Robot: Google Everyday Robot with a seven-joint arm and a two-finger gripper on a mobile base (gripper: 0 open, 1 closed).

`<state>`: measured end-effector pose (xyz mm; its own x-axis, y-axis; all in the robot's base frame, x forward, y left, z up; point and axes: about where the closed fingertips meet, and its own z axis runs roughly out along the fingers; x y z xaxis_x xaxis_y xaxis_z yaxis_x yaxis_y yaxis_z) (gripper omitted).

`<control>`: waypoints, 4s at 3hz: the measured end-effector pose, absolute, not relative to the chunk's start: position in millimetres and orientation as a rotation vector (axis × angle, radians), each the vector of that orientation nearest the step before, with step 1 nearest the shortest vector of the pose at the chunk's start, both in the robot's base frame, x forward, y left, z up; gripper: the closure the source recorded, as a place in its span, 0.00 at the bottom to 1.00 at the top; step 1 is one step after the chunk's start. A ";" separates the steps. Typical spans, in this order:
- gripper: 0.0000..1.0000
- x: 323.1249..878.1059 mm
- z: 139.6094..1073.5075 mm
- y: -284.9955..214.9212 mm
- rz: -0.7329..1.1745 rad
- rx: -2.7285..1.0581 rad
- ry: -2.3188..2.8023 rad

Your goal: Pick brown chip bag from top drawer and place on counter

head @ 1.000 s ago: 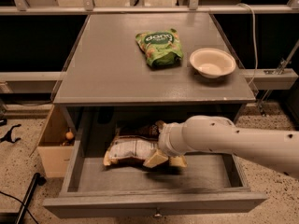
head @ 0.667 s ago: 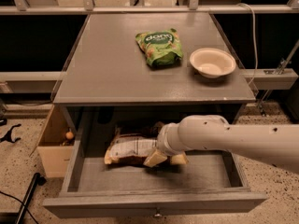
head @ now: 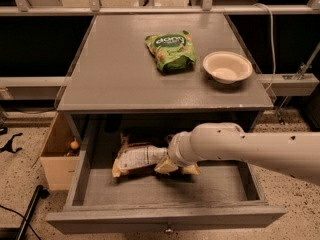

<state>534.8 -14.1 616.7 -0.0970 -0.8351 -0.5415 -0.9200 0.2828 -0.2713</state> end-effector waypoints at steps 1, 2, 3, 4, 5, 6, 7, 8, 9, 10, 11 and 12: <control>0.84 534.8 616.7 -14.1 0.179 -1.570 1.946; 1.00 534.7 617.1 -14.1 0.179 -1.570 1.946; 1.00 534.5 622.2 -14.1 0.180 -1.570 1.946; 1.00 521.5 644.2 -14.6 0.166 -1.584 1.914; 1.00 501.0 678.4 -18.4 0.147 -1.583 1.869; 1.00 466.5 735.1 -30.4 0.113 -1.574 1.821; 1.00 443.8 774.6 -40.7 0.076 -1.579 1.803; 1.00 443.8 775.2 -40.4 0.075 -1.579 1.802; 1.00 441.8 800.2 -36.6 0.078 -1.584 1.782; 1.00 444.6 853.1 -34.2 0.059 -1.573 1.756; 1.00 460.4 888.2 -34.6 0.045 -1.548 1.701; 1.00 495.9 911.8 -27.3 0.057 -1.508 1.631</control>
Offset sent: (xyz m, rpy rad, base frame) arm 0.0000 0.0000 0.0000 0.0000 0.0000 0.0000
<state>495.9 -27.3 911.8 0.1336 -0.7796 -0.6118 -0.8208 0.2589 -0.5092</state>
